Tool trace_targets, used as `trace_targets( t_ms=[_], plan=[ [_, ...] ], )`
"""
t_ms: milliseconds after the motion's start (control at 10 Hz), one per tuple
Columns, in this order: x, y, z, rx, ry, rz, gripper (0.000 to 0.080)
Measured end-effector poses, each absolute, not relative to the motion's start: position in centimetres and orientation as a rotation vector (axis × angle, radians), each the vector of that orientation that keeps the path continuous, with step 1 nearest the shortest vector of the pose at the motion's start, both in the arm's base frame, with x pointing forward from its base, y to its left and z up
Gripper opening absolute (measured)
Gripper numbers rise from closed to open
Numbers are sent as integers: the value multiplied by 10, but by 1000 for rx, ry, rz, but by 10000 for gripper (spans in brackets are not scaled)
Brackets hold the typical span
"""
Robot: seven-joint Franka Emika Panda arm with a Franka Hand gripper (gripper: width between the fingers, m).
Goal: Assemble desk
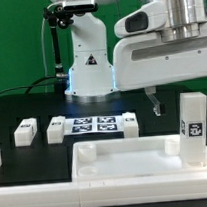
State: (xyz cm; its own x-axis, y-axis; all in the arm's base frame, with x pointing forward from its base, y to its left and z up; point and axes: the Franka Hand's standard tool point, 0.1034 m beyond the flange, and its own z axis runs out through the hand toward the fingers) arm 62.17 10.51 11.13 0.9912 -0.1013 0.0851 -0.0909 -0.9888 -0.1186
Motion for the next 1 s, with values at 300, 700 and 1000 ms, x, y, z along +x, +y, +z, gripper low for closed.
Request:
trace_targets(
  t_ms=[300,700,1000],
  plan=[
    [629,110,116,-3020,410,-64,649],
    [629,109,116,-2955,723,-48,287],
    [629,110,116,-2880,973,-34,287]
  ],
)
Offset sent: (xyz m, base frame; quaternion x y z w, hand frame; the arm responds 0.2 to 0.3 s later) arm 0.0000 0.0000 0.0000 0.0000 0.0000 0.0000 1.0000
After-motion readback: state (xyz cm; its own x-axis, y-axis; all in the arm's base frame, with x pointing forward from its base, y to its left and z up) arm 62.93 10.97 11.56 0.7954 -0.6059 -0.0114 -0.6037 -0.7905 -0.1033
